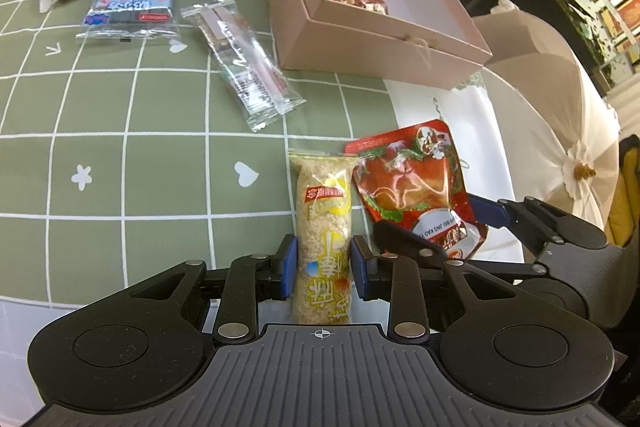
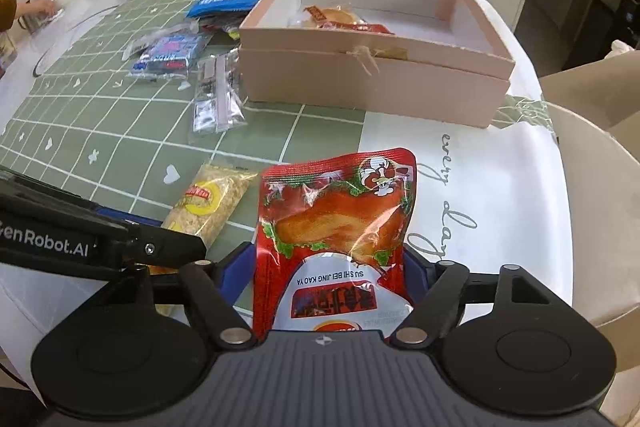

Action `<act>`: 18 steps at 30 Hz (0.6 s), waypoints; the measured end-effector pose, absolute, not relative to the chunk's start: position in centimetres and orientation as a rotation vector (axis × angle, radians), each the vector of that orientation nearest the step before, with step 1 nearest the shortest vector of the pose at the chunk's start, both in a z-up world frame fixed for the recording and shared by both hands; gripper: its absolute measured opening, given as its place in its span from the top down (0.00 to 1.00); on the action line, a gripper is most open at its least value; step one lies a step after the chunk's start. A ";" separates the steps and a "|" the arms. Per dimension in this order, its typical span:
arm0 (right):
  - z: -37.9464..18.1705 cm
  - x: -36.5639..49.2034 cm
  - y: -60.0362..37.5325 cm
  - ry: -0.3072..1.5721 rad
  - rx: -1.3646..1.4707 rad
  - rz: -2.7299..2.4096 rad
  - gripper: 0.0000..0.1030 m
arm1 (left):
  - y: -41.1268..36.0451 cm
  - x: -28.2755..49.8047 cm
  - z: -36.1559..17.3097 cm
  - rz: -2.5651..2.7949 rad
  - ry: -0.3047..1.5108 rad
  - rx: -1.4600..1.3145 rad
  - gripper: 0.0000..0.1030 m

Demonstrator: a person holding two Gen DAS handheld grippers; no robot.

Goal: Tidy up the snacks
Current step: 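Lift the bread stick with the left gripper while the right gripper lifts the chicken pack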

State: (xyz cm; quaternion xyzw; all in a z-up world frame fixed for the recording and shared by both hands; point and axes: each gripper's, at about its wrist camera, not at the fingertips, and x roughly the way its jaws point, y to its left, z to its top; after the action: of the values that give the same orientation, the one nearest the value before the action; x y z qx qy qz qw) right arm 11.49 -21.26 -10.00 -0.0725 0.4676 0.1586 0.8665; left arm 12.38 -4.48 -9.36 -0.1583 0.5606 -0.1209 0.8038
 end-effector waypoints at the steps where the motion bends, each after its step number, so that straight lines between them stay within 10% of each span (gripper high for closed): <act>1: -9.9 11.3 -21.2 0.974 -0.151 0.326 0.30 | -4.4 12.4 -9.4 -0.266 1.205 -0.337 0.68; 18: -8.8 11.5 -22.5 1.003 -0.028 0.238 0.47 | -6.1 11.7 -9.5 -0.406 1.252 -0.243 0.68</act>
State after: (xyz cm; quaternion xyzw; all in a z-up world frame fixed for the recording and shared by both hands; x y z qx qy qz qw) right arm 11.45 -22.47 -8.78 -0.0135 0.4796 0.1139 0.8700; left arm 11.74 -6.10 -9.54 -0.1124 0.5804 -0.1883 0.7843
